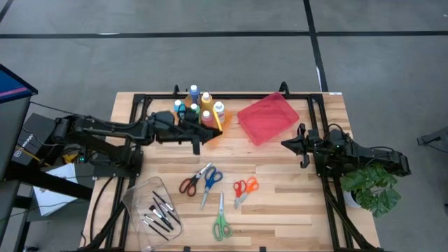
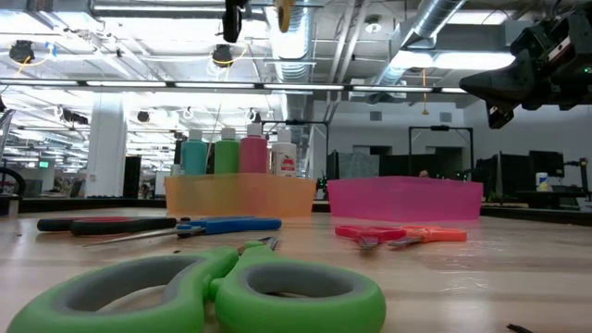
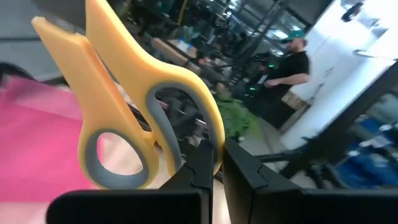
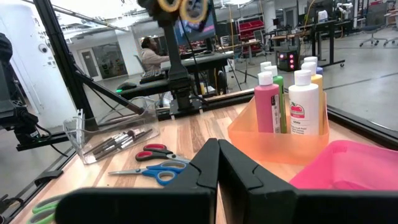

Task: Pick & Place Paint Supplies
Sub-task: Put the yellow scissors into the pink bin

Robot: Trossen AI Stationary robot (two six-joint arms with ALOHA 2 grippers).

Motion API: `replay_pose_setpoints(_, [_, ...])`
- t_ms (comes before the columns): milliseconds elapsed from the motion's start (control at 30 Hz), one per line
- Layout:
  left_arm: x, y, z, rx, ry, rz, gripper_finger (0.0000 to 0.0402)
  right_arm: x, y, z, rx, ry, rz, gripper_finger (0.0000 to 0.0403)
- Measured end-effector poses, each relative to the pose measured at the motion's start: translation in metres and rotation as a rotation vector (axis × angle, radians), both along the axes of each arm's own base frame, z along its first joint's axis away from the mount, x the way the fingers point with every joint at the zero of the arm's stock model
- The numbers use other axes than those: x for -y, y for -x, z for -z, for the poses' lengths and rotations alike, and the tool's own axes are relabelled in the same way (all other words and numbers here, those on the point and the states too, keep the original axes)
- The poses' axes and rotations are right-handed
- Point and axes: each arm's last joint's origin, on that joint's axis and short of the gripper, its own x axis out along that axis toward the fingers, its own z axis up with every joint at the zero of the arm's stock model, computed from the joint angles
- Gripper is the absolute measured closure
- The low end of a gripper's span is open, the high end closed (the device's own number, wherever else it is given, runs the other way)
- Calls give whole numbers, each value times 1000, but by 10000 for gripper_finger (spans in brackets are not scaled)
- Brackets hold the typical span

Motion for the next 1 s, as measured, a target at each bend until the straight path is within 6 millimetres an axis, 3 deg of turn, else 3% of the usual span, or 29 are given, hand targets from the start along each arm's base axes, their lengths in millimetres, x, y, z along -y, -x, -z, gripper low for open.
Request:
replay_pose_setpoints(267, [-41,-16,-7,-61,-184,-84,396,0,0,0,0,0,0,403])
replay_pose_setpoints(567, [-87,-60,-9,-222,-292,-76,396,0,0,0,-1,0,0,403])
replay_pose_setpoints(1000, [-114,-121,11,-373,-388,-50,395,0,0,0,-1,0,1,403])
